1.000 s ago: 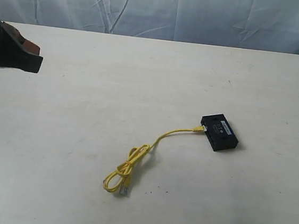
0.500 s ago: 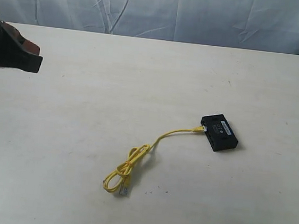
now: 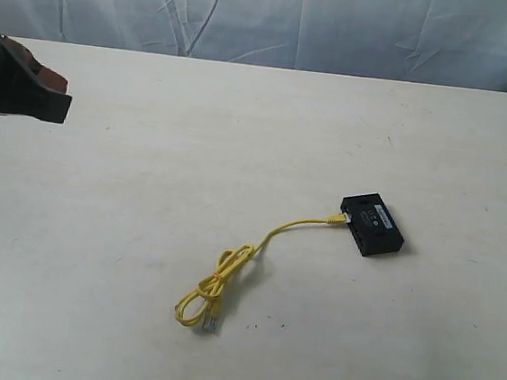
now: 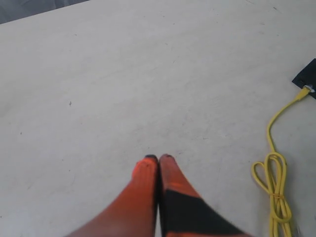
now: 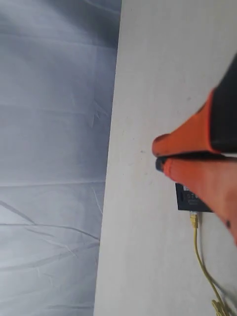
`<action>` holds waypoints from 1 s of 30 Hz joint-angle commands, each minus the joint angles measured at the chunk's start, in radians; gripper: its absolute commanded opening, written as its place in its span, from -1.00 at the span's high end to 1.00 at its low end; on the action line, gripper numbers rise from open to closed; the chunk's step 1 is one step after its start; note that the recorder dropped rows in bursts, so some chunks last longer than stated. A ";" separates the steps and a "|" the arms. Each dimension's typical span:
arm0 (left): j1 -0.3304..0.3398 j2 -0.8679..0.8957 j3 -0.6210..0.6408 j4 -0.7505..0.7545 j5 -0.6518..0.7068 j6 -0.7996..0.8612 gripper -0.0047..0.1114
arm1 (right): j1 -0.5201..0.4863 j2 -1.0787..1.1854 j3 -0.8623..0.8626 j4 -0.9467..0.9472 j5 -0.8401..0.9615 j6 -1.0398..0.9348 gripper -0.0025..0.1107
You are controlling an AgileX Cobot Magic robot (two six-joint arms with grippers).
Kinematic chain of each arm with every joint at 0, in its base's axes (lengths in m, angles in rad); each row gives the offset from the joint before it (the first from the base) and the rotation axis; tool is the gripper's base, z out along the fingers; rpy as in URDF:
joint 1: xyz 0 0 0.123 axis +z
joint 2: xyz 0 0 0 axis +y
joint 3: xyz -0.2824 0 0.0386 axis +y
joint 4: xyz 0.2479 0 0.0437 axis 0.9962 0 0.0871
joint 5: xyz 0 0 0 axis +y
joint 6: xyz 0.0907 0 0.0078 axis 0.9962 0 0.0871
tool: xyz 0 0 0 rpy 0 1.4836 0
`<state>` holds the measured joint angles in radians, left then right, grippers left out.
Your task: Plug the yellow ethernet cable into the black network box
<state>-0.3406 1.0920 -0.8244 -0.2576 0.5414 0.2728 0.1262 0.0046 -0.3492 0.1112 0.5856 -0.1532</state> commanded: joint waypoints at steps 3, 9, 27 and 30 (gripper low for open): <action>0.000 -0.009 0.003 0.008 -0.003 -0.002 0.91 | 0.003 -0.005 0.010 -0.122 -0.026 0.139 0.97; 0.000 -0.009 0.003 0.008 -0.005 -0.002 0.91 | 0.003 -0.005 0.202 -0.118 -0.169 0.180 0.97; 0.000 -0.009 0.003 0.006 -0.005 -0.002 0.91 | 0.003 -0.005 0.349 -0.103 -0.225 0.182 0.97; 0.000 -0.009 0.003 0.006 -0.005 -0.002 0.91 | 0.003 -0.005 0.349 -0.103 -0.225 0.182 0.97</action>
<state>-0.3406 1.0920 -0.8244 -0.2557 0.5414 0.2728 0.1262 0.0064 -0.0055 0.0094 0.3741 0.0261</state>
